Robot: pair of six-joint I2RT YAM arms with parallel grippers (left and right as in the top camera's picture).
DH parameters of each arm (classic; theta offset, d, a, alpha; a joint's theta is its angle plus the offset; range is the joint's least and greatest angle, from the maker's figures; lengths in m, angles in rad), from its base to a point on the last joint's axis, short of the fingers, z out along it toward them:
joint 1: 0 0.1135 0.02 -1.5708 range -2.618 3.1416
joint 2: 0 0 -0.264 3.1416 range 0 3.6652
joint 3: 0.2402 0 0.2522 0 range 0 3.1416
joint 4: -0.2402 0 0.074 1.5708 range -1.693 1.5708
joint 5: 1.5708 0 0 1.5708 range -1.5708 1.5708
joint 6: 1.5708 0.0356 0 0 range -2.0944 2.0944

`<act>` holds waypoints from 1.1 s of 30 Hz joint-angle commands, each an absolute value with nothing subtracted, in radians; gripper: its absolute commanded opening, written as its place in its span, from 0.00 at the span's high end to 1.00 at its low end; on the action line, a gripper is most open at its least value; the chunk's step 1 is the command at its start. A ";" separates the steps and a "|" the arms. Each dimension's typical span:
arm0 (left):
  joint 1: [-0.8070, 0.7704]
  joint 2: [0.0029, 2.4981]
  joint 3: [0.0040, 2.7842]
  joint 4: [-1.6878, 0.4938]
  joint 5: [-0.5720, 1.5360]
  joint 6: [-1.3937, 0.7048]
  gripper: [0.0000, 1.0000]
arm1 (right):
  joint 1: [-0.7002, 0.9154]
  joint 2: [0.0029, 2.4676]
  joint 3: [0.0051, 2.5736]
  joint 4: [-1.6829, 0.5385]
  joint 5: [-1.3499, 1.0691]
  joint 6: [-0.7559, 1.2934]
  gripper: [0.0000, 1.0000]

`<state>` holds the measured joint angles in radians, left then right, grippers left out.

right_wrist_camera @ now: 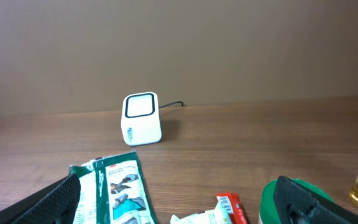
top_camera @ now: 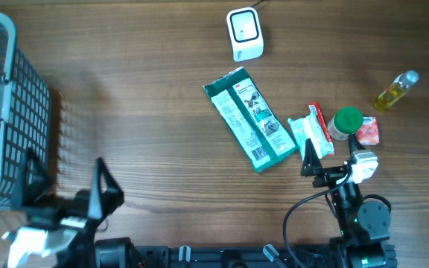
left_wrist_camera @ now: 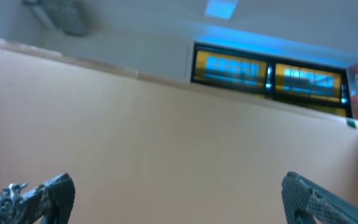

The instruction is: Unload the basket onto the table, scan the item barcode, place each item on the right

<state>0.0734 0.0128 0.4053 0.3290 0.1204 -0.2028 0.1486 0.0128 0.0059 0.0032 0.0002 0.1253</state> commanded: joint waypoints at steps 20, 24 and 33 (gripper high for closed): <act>0.069 0.004 0.006 -0.020 -0.065 -0.274 0.00 | 0.142 0.018 0.005 0.006 -0.009 0.107 0.00; 0.069 0.004 0.006 -0.077 0.005 -0.134 0.00 | 0.142 0.018 0.005 0.006 -0.010 0.107 0.00; 0.069 0.004 0.006 -0.076 0.033 -0.075 0.00 | 0.142 0.018 0.005 0.006 -0.010 0.107 0.00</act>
